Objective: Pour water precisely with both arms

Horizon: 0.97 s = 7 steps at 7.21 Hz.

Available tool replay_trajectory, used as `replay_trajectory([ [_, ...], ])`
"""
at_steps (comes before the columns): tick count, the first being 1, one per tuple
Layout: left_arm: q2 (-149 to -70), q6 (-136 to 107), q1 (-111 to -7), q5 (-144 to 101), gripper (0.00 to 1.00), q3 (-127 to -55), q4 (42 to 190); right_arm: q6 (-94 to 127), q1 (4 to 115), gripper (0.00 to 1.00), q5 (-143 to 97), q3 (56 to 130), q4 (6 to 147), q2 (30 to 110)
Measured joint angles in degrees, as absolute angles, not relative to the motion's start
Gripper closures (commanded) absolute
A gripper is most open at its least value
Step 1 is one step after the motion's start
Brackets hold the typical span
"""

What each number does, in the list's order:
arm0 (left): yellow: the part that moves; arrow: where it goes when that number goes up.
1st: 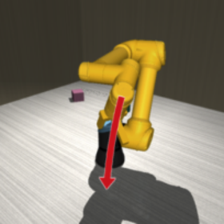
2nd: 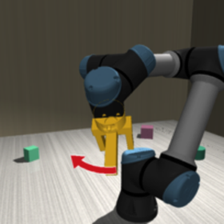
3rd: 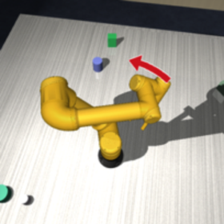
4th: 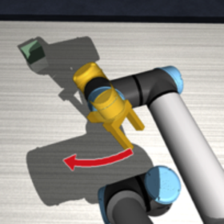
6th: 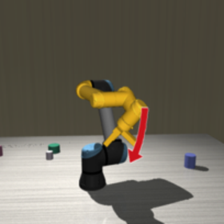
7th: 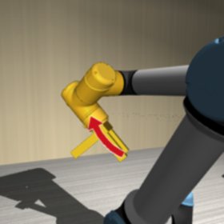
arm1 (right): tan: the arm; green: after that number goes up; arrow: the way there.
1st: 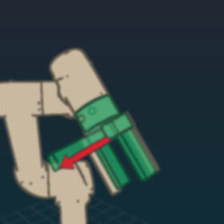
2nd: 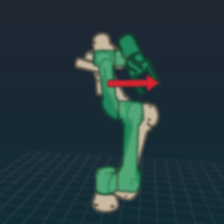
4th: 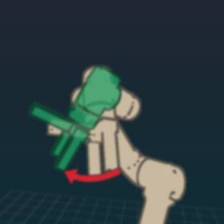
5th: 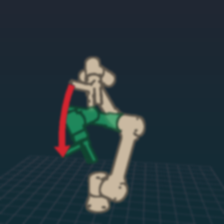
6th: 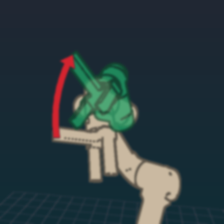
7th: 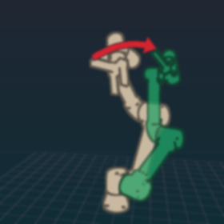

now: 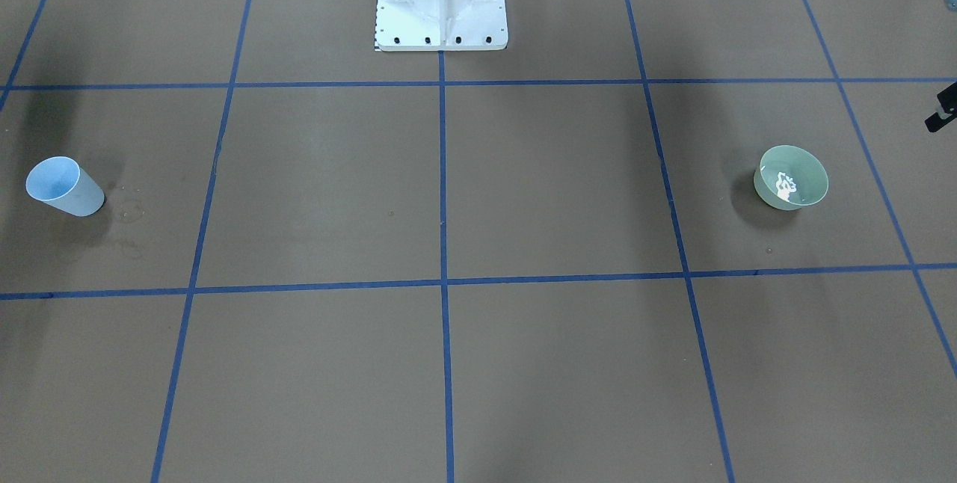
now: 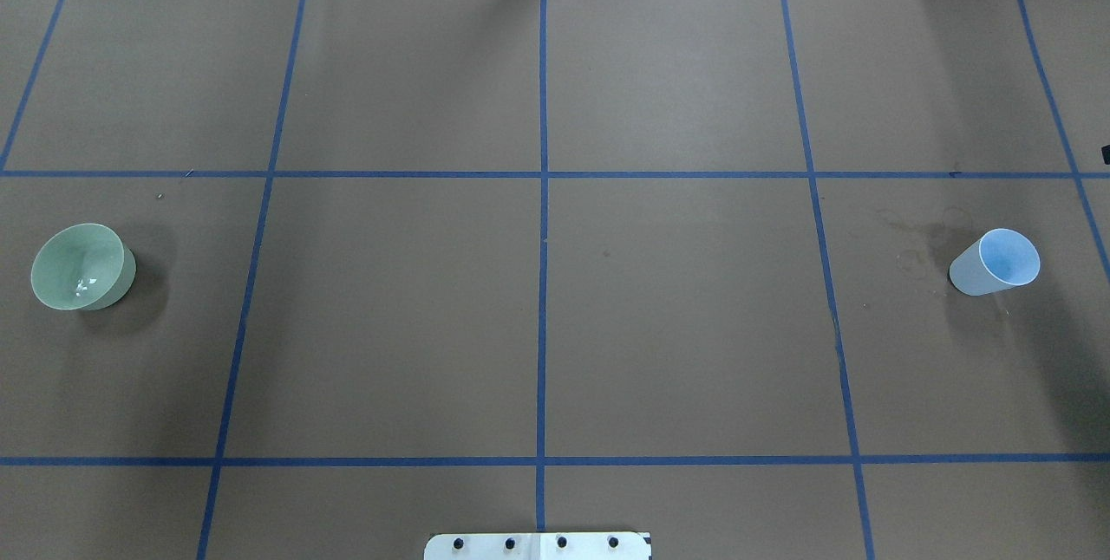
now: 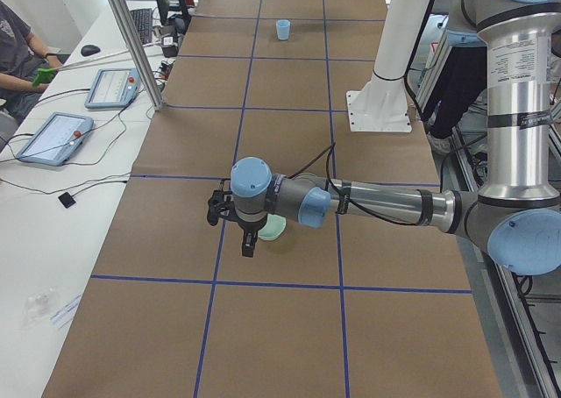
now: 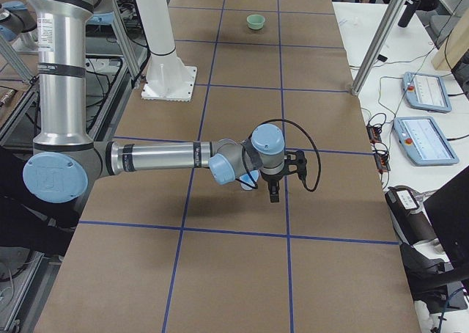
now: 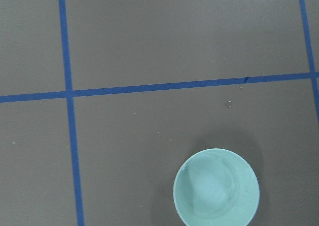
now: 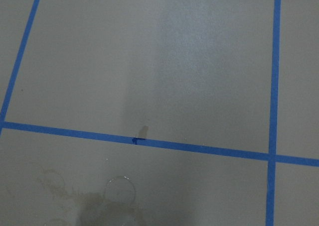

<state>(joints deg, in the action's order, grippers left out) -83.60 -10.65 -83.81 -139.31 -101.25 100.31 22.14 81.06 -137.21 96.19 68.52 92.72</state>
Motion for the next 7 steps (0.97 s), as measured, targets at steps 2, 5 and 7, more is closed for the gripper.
replay_trajectory([
  [2, -83.5, -10.5, -84.0, -139.4, 0.00, -101.2, 100.2, 19.2, 81.6, 0.01, -138.6, 96.2, 73.9, 92.1],
  [5, -84.3, -10.6, -83.8, -139.2, 0.00, -101.1, 97.9, 8.0, 83.5, 0.01, -138.0, 96.4, 83.9, 91.4],
  [7, -86.1, -10.5, -83.6, -138.8, 0.00, -100.4, 94.0, 5.8, 82.8, 0.01, -135.9, 96.6, 87.1, 91.3],
])
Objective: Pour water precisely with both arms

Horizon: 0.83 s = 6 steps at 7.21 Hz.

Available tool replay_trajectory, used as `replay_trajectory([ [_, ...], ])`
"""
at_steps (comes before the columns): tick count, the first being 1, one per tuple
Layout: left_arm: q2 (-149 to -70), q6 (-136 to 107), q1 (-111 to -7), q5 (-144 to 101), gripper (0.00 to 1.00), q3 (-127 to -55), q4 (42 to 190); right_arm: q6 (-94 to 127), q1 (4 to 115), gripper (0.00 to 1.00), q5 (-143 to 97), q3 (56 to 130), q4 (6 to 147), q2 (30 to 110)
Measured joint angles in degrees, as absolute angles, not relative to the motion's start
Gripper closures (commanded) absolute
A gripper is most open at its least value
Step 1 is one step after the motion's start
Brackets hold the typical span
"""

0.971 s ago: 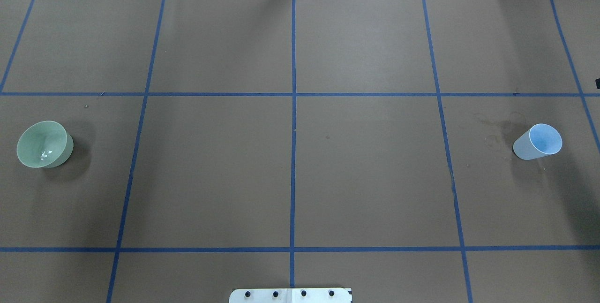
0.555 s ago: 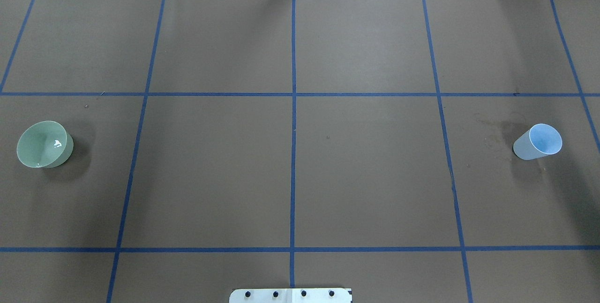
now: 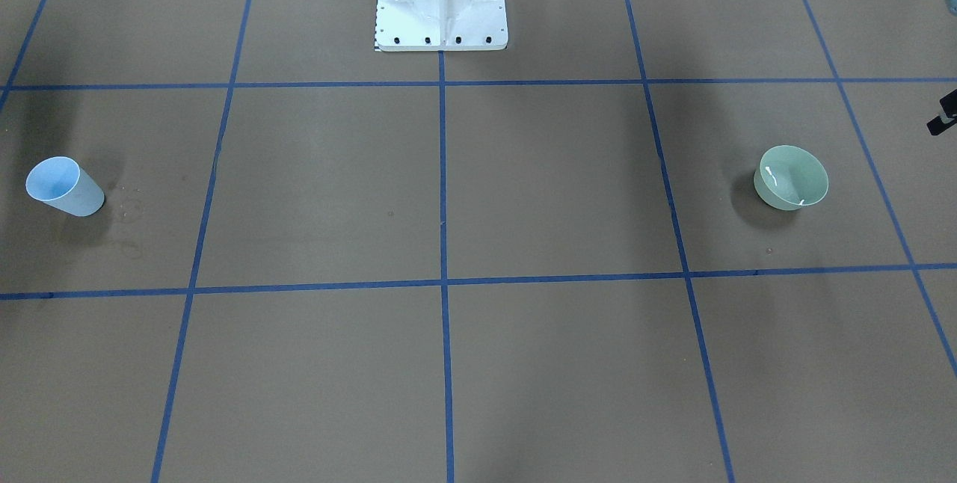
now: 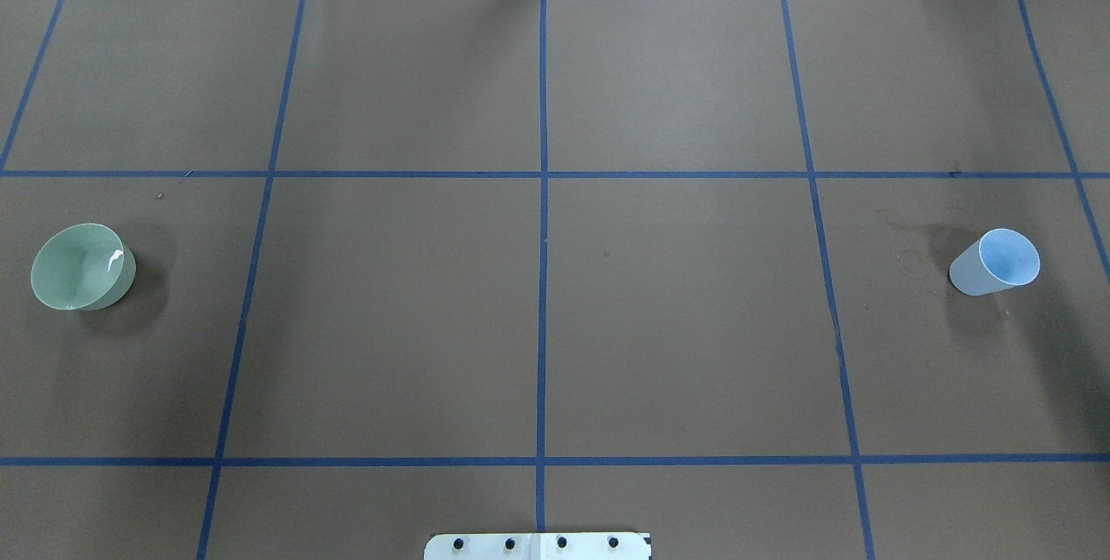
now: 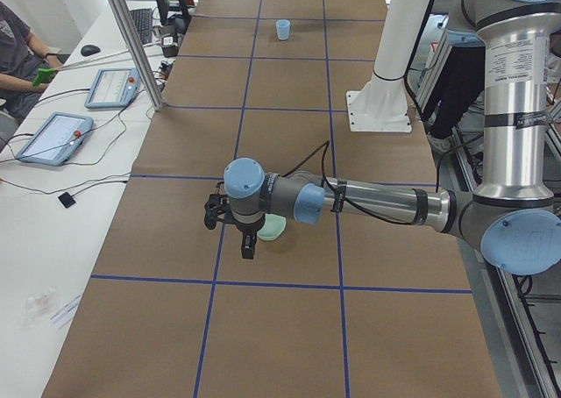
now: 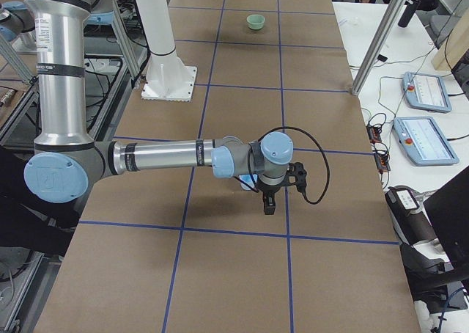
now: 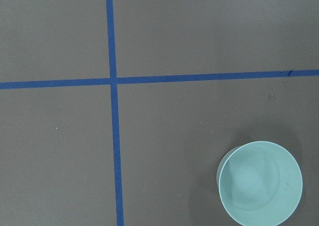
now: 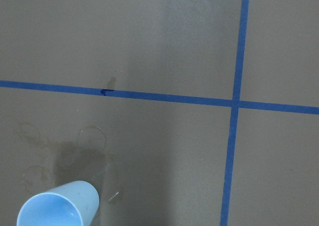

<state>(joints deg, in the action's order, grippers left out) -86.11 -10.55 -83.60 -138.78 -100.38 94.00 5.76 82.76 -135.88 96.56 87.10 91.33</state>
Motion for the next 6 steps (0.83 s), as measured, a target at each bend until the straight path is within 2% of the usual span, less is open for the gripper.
replay_trajectory([
  [6, -86.7, -10.2, -83.8, -135.5, 0.00, -100.0, 91.4, 6.1, 82.8, 0.01, -132.4, 97.9, 87.8, 91.4],
])
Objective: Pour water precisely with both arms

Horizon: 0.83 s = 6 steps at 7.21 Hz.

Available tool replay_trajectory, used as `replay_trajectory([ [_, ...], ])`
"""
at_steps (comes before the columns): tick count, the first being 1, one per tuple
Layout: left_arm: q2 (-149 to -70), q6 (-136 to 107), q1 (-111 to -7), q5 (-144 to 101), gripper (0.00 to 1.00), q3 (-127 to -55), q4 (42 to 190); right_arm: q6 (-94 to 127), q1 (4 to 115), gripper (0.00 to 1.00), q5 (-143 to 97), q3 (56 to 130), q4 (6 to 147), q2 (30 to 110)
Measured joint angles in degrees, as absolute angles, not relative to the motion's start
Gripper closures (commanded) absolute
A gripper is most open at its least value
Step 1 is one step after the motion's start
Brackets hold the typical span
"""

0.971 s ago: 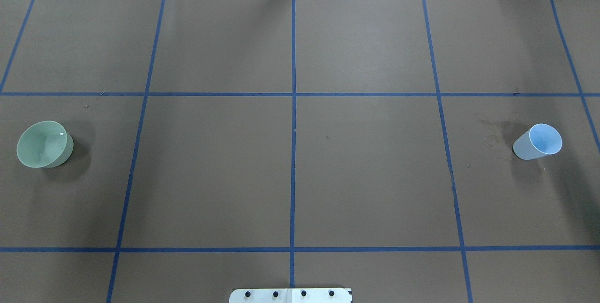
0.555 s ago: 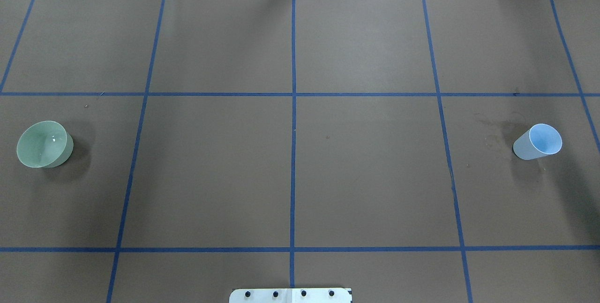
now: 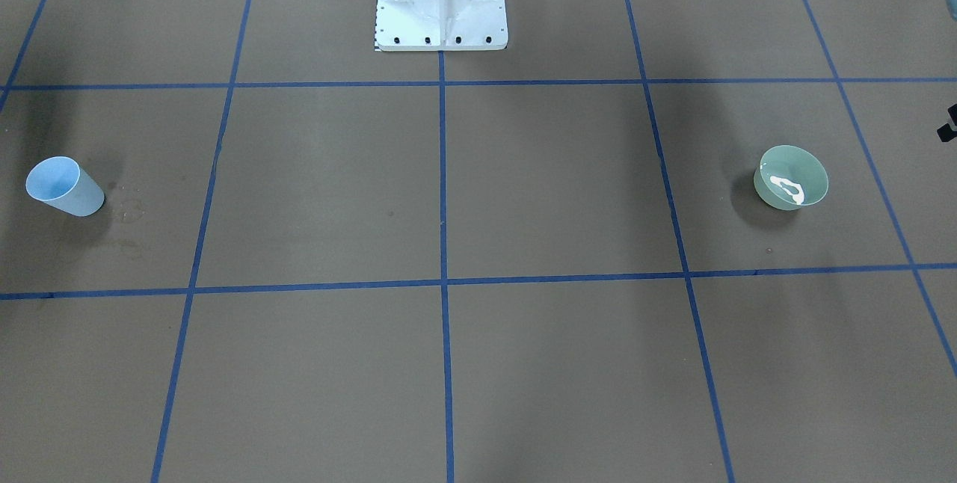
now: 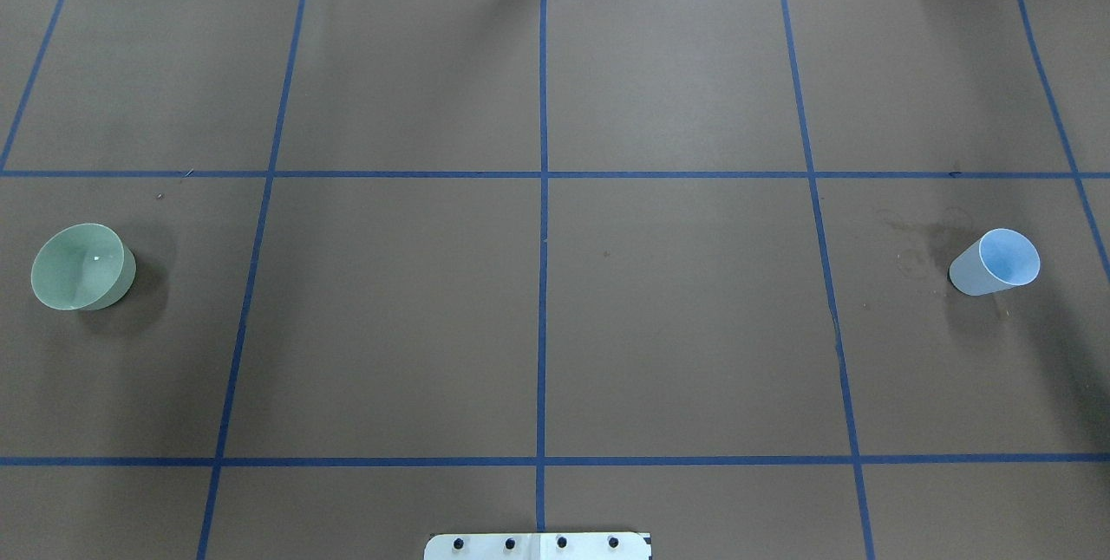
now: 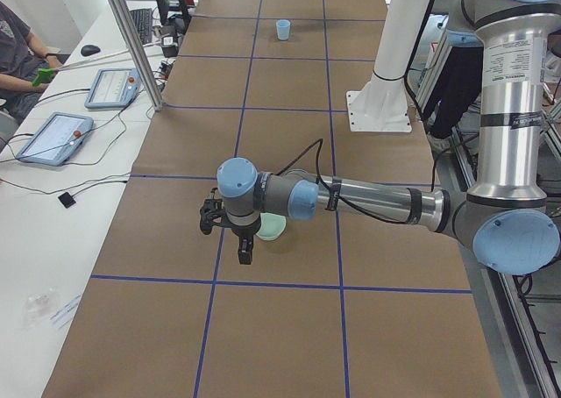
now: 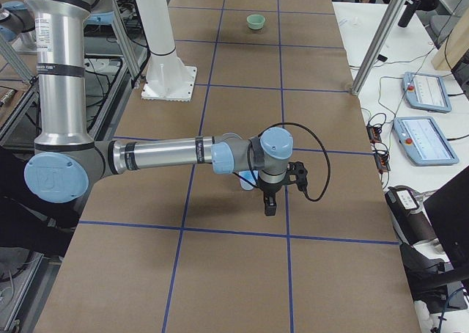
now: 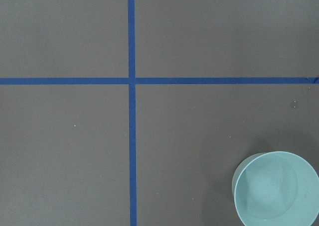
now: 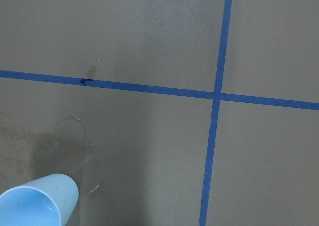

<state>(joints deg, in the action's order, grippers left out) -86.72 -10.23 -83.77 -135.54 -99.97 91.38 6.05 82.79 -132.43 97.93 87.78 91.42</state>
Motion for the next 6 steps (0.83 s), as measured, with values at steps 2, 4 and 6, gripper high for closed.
replay_trajectory([
  [2, -87.4, -10.6, -84.3, -135.8, 0.00, -96.9, 91.7, 5.7, 82.8, 0.01, -132.1, 100.0, 87.5, 92.0],
  [4, -87.7, -10.6, -85.7, -136.3, 0.00, -94.9, 91.9, 5.7, 82.9, 0.01, -132.2, 100.3, 87.8, 92.6],
  [6, -86.7, -10.3, -86.2, -138.5, 0.00, -93.3, 93.6, 6.8, 82.9, 0.01, -132.2, 99.4, 87.8, 92.8],
])
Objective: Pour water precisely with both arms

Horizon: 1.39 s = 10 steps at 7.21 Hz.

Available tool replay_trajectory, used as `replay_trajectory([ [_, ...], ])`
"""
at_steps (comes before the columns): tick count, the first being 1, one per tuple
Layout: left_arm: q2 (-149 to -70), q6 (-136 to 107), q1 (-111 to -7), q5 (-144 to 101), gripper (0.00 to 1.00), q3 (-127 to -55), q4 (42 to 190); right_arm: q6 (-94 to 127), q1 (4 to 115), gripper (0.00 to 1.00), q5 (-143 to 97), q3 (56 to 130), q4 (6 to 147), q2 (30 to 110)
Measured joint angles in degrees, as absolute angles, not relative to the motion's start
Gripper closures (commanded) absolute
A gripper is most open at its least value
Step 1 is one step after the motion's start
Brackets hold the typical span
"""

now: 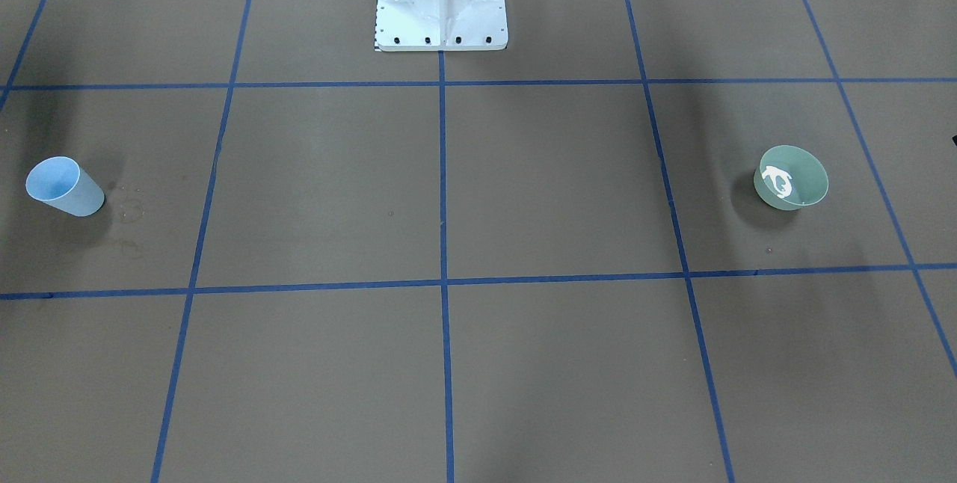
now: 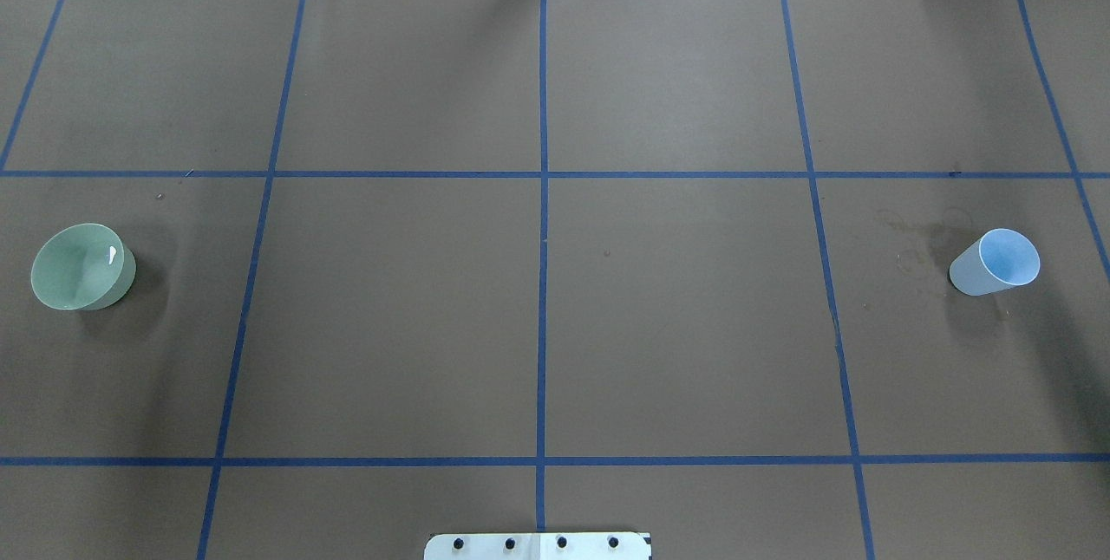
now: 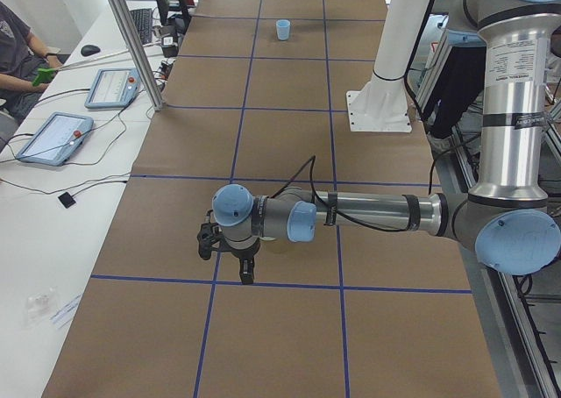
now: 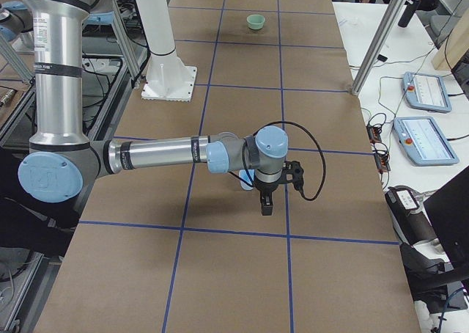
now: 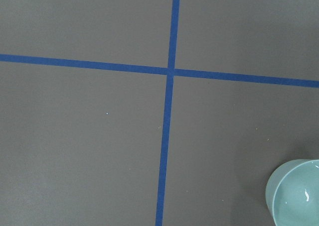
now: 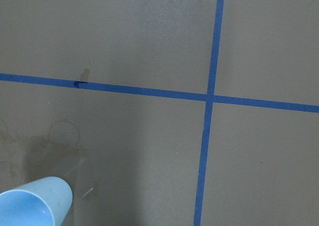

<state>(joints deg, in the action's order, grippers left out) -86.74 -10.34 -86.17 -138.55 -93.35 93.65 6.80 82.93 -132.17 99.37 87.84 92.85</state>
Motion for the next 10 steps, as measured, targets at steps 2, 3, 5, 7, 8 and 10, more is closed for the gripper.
replay_trajectory([
  [2, -85.2, -10.6, -86.9, -139.7, 0.00, -93.4, 96.0, 10.3, 83.0, 0.01, -132.6, 99.1, 87.5, 92.4],
  [3, -85.2, -10.7, -87.8, -140.2, 0.00, -93.5, 96.3, 10.9, 83.0, 0.01, -133.0, 99.1, 87.4, 92.4],
  [5, -84.3, -10.8, -89.8, -140.8, 0.00, -95.0, 96.0, 11.2, 83.0, 0.01, -133.4, 99.4, 87.3, 92.6],
  [7, -80.9, -10.7, -90.8, -137.6, 0.00, -99.0, 96.5, 10.8, 83.1, 0.01, -133.2, 100.6, 87.2, 94.3],
  [8, -79.9, -10.7, -90.9, -135.9, 0.00, -100.8, 96.4, 10.9, 83.1, 0.01, -133.0, 101.1, 87.2, 94.8],
  [10, -78.9, -10.7, -90.8, -134.7, 0.00, -101.9, 96.1, 11.2, 83.1, 0.01, -131.9, 101.3, 87.2, 95.0],
])
